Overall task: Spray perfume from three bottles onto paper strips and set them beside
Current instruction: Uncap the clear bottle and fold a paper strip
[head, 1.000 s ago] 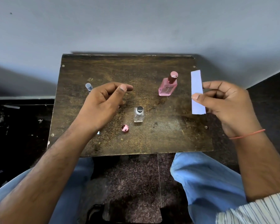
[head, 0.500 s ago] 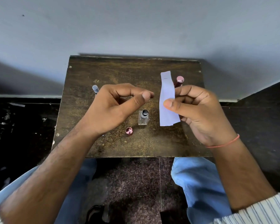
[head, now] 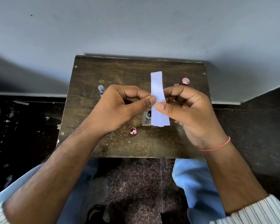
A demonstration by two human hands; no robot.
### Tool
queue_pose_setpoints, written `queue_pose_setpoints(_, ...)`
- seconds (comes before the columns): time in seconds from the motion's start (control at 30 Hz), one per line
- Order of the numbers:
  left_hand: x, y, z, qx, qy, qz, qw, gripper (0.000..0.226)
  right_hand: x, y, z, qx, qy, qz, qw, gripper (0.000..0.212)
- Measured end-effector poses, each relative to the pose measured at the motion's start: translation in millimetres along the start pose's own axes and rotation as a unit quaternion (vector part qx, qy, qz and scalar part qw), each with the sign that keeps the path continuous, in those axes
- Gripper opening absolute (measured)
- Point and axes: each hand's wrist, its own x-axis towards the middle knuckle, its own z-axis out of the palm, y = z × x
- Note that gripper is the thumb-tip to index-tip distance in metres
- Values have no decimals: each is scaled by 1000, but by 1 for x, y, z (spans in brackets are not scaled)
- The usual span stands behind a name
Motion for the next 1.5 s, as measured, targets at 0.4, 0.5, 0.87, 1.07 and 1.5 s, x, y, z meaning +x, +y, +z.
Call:
queue_pose_setpoints(0.4,1,1,1,-26,10,10,1000,3,1,-1,5,8,0,-33,999,20)
queue_pose_setpoints(0.5,1,1,2,-52,11,11,998,5,1,-3,5,18,2,-31,999,22)
queue_pose_setpoints(0.87,0,-1,0,-88,-29,3,996,15,-1,-7,1,63,24,25,997,24)
queue_pose_setpoints(1.07,0,-1,-3,-108,-43,-2,993,21,-3,-9,-1,73,20,27,997,18)
queue_pose_setpoints(1.5,0,1,-1,-98,-41,30,994,23,-2,-7,1,101,2,37,994,20)
